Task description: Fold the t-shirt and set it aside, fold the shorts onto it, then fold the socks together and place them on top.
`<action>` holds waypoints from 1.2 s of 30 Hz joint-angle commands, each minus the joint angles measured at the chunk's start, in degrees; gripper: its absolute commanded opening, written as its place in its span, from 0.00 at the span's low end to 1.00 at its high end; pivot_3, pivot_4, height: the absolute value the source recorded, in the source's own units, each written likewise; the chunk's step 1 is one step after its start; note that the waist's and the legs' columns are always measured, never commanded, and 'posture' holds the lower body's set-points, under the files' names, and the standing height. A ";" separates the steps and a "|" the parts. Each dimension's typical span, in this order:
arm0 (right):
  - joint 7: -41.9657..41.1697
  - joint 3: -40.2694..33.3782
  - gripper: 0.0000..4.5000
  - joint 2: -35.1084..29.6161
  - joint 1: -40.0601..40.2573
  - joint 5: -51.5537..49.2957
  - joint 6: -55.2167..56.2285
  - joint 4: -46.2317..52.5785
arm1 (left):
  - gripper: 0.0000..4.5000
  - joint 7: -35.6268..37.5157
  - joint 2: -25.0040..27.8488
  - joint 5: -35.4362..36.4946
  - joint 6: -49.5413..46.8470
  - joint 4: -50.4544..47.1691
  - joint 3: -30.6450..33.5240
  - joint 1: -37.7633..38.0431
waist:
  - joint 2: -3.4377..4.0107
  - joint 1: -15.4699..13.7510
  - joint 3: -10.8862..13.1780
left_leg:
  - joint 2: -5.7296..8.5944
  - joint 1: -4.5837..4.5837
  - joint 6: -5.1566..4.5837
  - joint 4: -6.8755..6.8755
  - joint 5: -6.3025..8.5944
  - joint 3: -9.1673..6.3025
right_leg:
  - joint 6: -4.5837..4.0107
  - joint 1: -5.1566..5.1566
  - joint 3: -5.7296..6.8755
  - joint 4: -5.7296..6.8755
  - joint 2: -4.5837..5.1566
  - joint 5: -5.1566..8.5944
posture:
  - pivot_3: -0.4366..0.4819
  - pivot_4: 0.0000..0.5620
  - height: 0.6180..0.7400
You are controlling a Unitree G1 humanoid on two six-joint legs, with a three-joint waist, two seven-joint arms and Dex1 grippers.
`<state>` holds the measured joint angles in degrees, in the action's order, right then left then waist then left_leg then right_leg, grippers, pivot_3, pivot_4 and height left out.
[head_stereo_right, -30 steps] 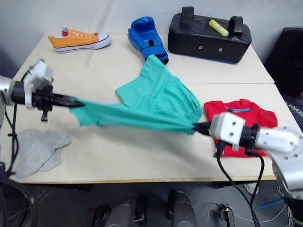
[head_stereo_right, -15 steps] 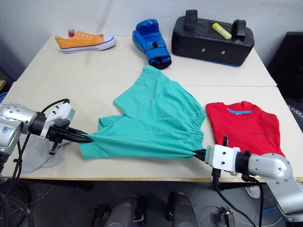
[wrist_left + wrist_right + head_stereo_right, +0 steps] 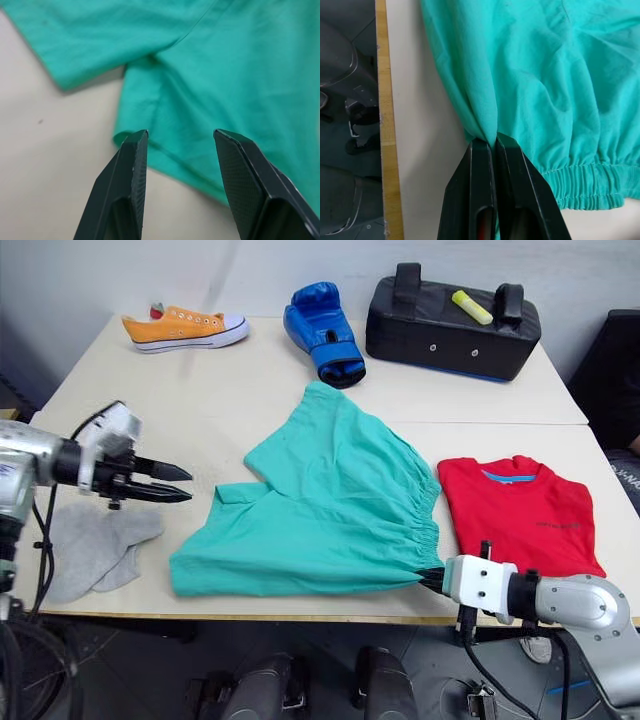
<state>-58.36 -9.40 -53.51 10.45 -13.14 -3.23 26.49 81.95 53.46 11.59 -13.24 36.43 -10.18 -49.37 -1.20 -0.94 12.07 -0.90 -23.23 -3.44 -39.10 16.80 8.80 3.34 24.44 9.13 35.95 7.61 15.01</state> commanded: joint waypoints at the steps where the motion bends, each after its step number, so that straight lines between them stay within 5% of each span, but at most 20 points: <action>1: 0.61 -1.02 0.00 0.15 -0.02 -0.65 -0.81 2.25 | 0.49 -3.37 -3.97 -3.55 7.56 7.32 0.59 -3.74 | -0.04 -0.18 0.01 | 0.00 -0.04 0.00 0.00 0.00 -0.01 | 0.00 0.02 0.01 -0.01 0.00 0.00 | 0.48 0.27 1.00; 6: 1.02 -0.89 0.00 0.30 -0.06 -0.52 -1.45 3.01 | 0.49 -4.94 -8.45 -5.30 12.69 14.77 2.23 -7.56 | -0.11 -0.34 0.02 | 0.00 -0.08 -0.05 -0.03 0.02 -0.01 | 0.02 0.03 0.03 -0.04 0.02 -0.02 | 0.48 0.27 1.00; 9: 1.74 -1.56 0.00 0.46 -0.44 -1.13 -2.81 4.10 | 0.49 0.34 -6.40 -3.44 10.95 12.84 3.88 -8.73 | -0.11 -0.24 0.01 | 0.00 -0.07 -0.07 -0.03 0.03 -0.01 | 0.04 0.02 0.03 -0.06 0.02 -0.02 | 0.48 0.27 1.00; 12: 2.22 -1.99 0.00 0.66 -0.44 -2.21 -4.36 5.37 | 0.67 6.97 -1.79 -0.99 7.45 3.70 5.38 -6.11 | -0.10 0.48 0.01 | -0.04 -0.07 -0.05 -0.03 0.04 0.01 | 0.03 0.05 0.05 -0.04 -0.01 -0.02 | 0.48 0.27 1.00; 16: 2.61 -2.11 0.00 0.74 -0.54 -3.08 -5.89 6.24 | 0.96 10.55 7.83 9.90 -7.18 -23.33 7.49 7.00 | -0.07 1.39 0.02 | -0.10 -0.04 -0.01 -0.02 0.05 0.01 | -0.01 0.03 0.03 -0.03 -0.02 0.00 | 0.48 0.27 1.00; 21: 2.09 -1.52 0.29 0.66 -1.86 -4.65 -7.62 6.51 | 1.00 2.01 12.58 14.07 -10.74 -49.18 16.82 31.91 | 0.04 1.14 0.01 | -0.08 0.06 0.00 0.00 0.07 0.00 | 0.02 -0.07 -0.08 -0.11 0.06 0.03 | 0.48 0.27 1.00; 26: 1.28 -0.29 0.69 0.54 -4.11 -5.66 -8.45 5.71 | 1.00 -10.20 6.23 9.71 -6.20 -59.37 22.54 46.36 | 0.17 0.21 -0.05 | -0.08 0.04 0.32 0.02 0.19 -0.22 | -0.05 -0.08 -0.05 -0.18 0.07 0.00 | 0.48 0.27 1.00; 30: 0.65 0.66 0.99 0.47 -5.55 -5.48 -8.47 4.99 | 1.00 -15.19 2.73 3.32 2.74 -59.78 21.82 50.45 | 0.17 -0.30 -0.05 | -0.08 0.04 0.31 0.06 0.20 -0.22 | -0.07 -0.07 -0.05 -0.18 0.07 -0.01 | 0.48 0.27 1.00; 36: -1.86 0.39 0.99 -1.05 -4.79 -4.49 -7.08 4.81 | 1.00 -16.01 3.26 -1.59 11.80 -54.39 20.54 53.03 | 0.21 -0.41 -0.07 | -0.09 0.03 0.33 0.12 0.27 -0.19 | -0.09 -0.04 -0.01 -0.25 0.06 -0.01 | 0.48 0.27 1.00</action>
<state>-59.39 -8.07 -53.52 5.27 -17.73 -11.22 30.91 65.88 56.18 11.20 -4.12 -18.78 10.48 3.11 -0.99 -1.35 12.00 -0.99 -23.20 -3.11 -38.97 17.08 8.61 3.26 24.40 9.11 35.69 7.67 15.00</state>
